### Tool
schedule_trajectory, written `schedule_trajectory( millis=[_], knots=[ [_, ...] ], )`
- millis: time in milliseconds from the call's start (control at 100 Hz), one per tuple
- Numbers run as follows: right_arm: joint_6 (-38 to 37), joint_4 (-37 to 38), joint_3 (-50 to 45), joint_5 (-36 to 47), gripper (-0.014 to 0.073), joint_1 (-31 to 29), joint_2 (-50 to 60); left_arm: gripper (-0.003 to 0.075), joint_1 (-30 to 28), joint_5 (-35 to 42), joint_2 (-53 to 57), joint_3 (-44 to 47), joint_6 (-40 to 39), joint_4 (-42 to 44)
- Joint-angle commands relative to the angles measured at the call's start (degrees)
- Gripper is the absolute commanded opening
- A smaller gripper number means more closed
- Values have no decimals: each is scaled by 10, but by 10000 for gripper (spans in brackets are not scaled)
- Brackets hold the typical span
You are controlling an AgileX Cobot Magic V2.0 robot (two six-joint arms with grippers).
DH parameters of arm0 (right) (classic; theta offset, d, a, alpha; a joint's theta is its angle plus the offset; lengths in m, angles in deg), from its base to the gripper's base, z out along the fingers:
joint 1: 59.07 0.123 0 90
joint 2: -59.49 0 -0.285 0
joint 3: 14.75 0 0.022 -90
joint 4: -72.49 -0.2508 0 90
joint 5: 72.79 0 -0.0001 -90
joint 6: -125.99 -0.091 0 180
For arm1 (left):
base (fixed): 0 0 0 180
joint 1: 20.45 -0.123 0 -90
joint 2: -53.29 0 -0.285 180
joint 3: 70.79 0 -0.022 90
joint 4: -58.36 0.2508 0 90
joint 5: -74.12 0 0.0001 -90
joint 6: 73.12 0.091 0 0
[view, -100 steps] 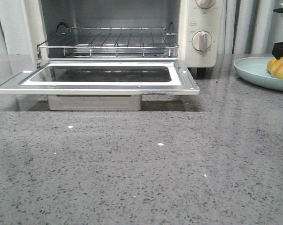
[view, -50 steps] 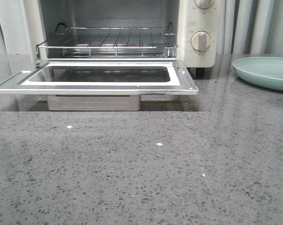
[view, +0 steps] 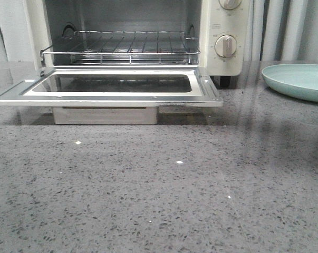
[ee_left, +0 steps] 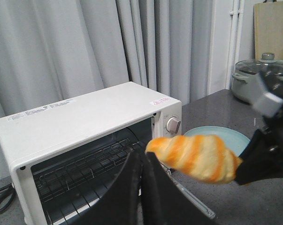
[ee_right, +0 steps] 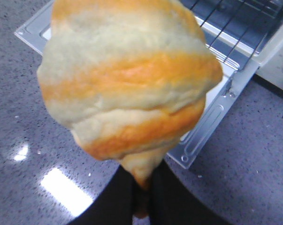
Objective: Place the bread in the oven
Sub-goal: 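Lift the croissant and carry it into the open oven with the right gripper, then lower the croissant onto the wire rack and open the right gripper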
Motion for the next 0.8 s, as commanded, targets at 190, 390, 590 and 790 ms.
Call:
schedule_trajectory(
  millis=[190, 390, 590, 790],
  knots=[
    [6, 84, 181, 45, -68, 0, -181, -21, -3, 44, -1, -13, 1, -21],
    [6, 95, 314, 12, -68, -18, -296, -21, -3, 44, -1, -13, 1, -21],
    [6, 95, 379, -9, -67, -43, -355, -21, -3, 32, -1, -13, 1, -28],
    [6, 97, 379, 16, 141, -56, -364, -21, -3, 26, -1, -13, 1, -28]
  ],
)
